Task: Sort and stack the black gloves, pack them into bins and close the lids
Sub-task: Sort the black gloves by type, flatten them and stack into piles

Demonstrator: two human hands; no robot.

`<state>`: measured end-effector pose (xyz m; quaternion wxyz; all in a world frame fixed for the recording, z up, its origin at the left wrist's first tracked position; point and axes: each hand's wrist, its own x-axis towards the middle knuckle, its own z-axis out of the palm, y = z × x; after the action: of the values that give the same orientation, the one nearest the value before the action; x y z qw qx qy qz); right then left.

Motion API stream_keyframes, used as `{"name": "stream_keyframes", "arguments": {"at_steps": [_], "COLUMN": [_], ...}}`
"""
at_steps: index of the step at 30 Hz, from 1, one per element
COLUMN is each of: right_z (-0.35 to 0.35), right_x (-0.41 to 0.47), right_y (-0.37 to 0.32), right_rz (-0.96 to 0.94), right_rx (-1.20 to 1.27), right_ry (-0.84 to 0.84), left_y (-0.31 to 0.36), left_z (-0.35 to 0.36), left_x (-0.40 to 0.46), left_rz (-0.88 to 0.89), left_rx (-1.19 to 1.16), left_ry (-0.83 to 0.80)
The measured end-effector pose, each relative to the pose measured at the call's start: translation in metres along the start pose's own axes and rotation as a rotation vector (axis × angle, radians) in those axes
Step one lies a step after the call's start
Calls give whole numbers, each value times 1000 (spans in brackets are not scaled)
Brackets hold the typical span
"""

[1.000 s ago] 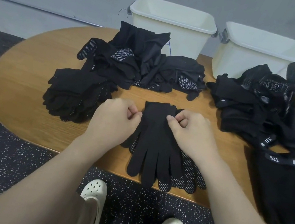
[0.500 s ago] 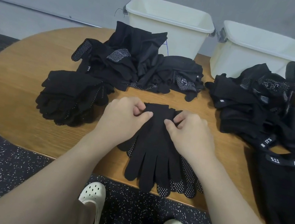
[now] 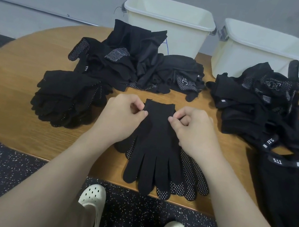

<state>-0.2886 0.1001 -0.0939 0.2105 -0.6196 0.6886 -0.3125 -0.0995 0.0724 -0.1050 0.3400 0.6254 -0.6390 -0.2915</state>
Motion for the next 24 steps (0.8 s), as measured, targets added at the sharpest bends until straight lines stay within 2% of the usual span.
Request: {"name": "stream_keyframes", "arguments": {"at_steps": [4, 15, 18, 21, 24], "right_z": [3, 13, 13, 10, 4], "right_x": [7, 13, 13, 10, -4], "right_y": [0, 3, 3, 2, -4], "right_rz": [-34, 11, 9, -17, -101], "right_rx": [-46, -176, -181, -200, -315], "right_ry": [55, 16, 15, 19, 55], "left_y": [1, 2, -1, -6, -10], "left_z": [0, -5, -14, -25, -33], "left_x": [2, 6, 1, -12, -22], "left_rz": [7, -25, -23, -28, -24], "left_rx": [15, -9, 13, 57, 102], "left_ry": [32, 18, -26, -136, -171]}}
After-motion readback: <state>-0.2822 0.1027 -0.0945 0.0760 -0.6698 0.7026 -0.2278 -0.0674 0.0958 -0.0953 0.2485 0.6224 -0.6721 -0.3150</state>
